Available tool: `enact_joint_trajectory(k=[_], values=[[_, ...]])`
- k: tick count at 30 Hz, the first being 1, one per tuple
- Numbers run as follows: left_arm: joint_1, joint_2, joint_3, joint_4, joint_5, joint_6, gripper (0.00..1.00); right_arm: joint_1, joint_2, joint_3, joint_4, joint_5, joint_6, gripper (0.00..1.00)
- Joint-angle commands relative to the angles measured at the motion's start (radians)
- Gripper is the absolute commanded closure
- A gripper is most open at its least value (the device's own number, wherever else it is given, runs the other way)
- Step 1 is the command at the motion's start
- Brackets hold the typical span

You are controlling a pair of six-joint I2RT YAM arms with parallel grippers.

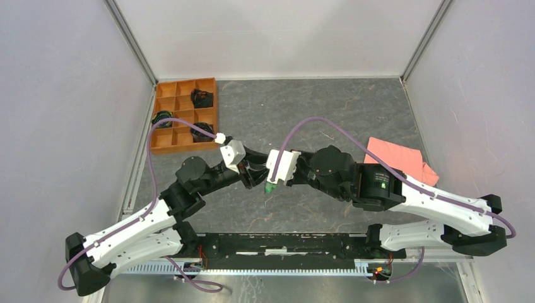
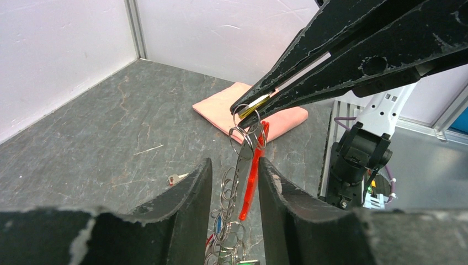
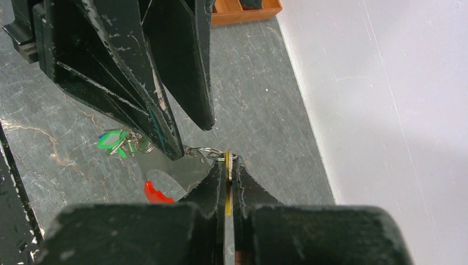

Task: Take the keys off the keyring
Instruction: Remove the key from the keyring.

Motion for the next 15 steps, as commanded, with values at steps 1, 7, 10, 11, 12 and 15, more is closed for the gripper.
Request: enact_joint_trajectory(k=[1, 7, 10, 11, 12, 15], values=[[-0.002, 0.002, 0.046, 0.052, 0.000, -0.010, 0.56, -0.004, 0.003, 0.053, 0.059, -0.004, 0.000, 1.00], [-0.002, 0.002, 0.052, 0.052, 0.005, -0.013, 0.52, -0.004, 0.005, 0.052, 0.065, -0.006, 0.003, 1.00], [-0.002, 0.004, 0.055, 0.052, -0.005, -0.017, 0.50, -0.004, 0.006, 0.053, 0.067, -0.011, 0.004, 1.00], [-0.002, 0.007, 0.057, 0.052, -0.011, -0.022, 0.49, -0.003, 0.006, 0.054, 0.066, -0.013, 0.005, 1.00], [-0.002, 0.009, 0.059, 0.052, -0.014, -0.026, 0.48, -0.003, 0.007, 0.053, 0.066, -0.015, 0.005, 1.00], [-0.002, 0.021, 0.068, 0.048, -0.018, -0.039, 0.52, -0.003, 0.008, 0.054, 0.066, -0.017, 0.005, 1.00]])
